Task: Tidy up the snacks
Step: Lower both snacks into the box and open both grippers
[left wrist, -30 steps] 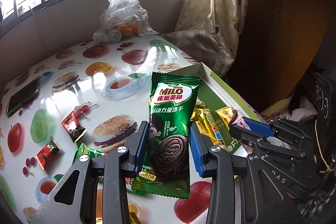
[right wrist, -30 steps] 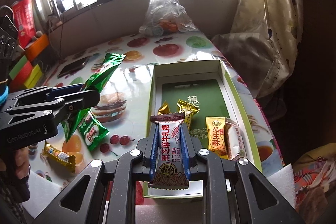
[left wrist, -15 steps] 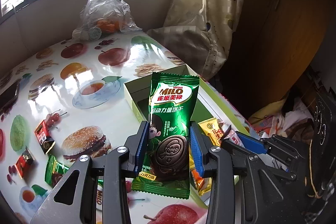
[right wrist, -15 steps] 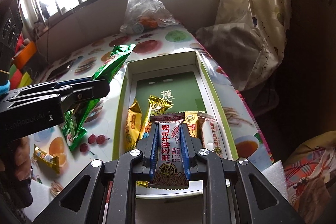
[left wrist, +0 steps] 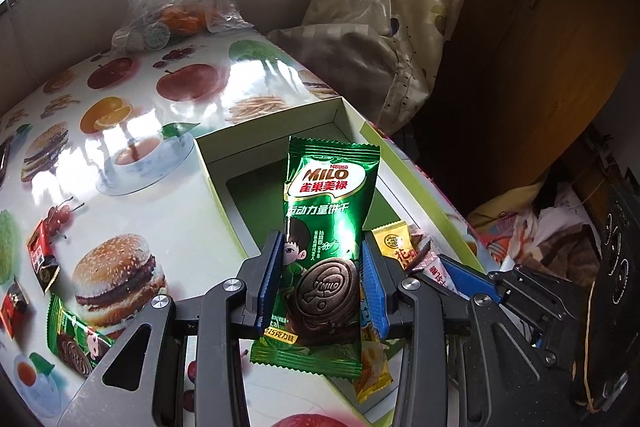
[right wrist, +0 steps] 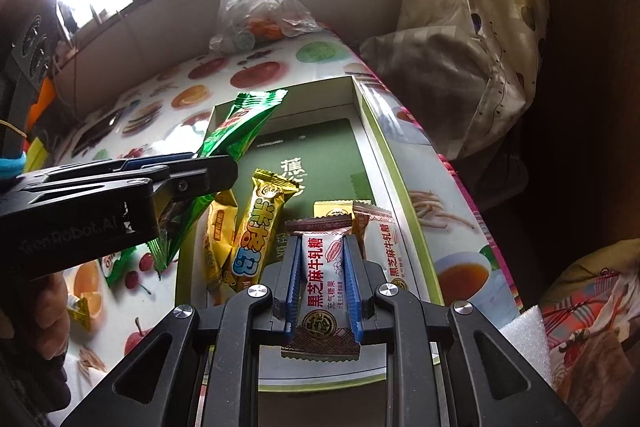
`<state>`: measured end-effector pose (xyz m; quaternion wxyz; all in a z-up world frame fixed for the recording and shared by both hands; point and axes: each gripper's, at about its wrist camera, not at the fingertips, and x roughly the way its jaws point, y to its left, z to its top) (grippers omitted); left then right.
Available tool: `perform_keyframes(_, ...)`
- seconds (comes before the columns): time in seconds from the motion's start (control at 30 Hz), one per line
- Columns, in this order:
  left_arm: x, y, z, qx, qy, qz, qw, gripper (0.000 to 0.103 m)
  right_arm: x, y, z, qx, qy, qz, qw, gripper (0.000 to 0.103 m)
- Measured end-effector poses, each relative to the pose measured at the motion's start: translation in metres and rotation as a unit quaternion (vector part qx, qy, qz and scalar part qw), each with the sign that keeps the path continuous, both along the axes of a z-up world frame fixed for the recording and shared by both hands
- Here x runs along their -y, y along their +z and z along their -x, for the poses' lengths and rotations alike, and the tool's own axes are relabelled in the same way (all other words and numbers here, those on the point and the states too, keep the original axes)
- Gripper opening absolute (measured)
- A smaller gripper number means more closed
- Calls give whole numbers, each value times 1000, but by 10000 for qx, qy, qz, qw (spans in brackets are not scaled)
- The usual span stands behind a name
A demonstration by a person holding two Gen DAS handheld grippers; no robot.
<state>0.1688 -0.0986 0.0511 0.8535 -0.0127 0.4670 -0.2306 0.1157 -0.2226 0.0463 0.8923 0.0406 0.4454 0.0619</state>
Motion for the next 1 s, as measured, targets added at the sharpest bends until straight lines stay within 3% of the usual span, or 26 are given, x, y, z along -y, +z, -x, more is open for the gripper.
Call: perform_keyframes(1.0, 13, -17, -10, -296, 7, 82, 9995, 39, -1, -12, -5, -53, -84, 185, 9998, 21)
